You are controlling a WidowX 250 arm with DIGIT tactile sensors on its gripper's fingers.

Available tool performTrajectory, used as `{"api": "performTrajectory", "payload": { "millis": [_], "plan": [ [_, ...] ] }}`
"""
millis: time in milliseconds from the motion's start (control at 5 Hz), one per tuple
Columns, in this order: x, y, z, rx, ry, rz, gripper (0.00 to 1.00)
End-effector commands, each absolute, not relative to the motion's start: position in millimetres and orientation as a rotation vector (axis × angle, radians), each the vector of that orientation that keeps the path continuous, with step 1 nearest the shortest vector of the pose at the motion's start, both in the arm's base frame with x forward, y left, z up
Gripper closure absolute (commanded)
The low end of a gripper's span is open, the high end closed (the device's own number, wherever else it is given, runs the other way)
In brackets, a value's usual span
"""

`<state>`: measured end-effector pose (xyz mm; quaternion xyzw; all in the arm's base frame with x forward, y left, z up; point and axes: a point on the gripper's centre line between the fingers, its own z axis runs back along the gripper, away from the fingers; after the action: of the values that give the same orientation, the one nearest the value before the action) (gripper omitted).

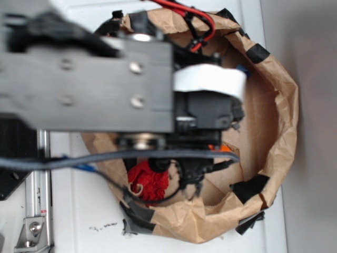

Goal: Grab the blue sponge.

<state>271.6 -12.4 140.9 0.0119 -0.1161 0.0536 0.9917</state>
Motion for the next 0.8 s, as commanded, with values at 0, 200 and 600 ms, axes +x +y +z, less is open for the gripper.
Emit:
{"api": "performTrajectory", "payload": {
  "millis": [0,200,600],
  "plan": [
    [293,32,76,-0.032,-0.262,0.377,0.0],
    [295,56,66,-0.04,-0.263,0.444,0.0],
    [323,39,51,0.004,-0.217,0.439,0.0]
  ]
}}
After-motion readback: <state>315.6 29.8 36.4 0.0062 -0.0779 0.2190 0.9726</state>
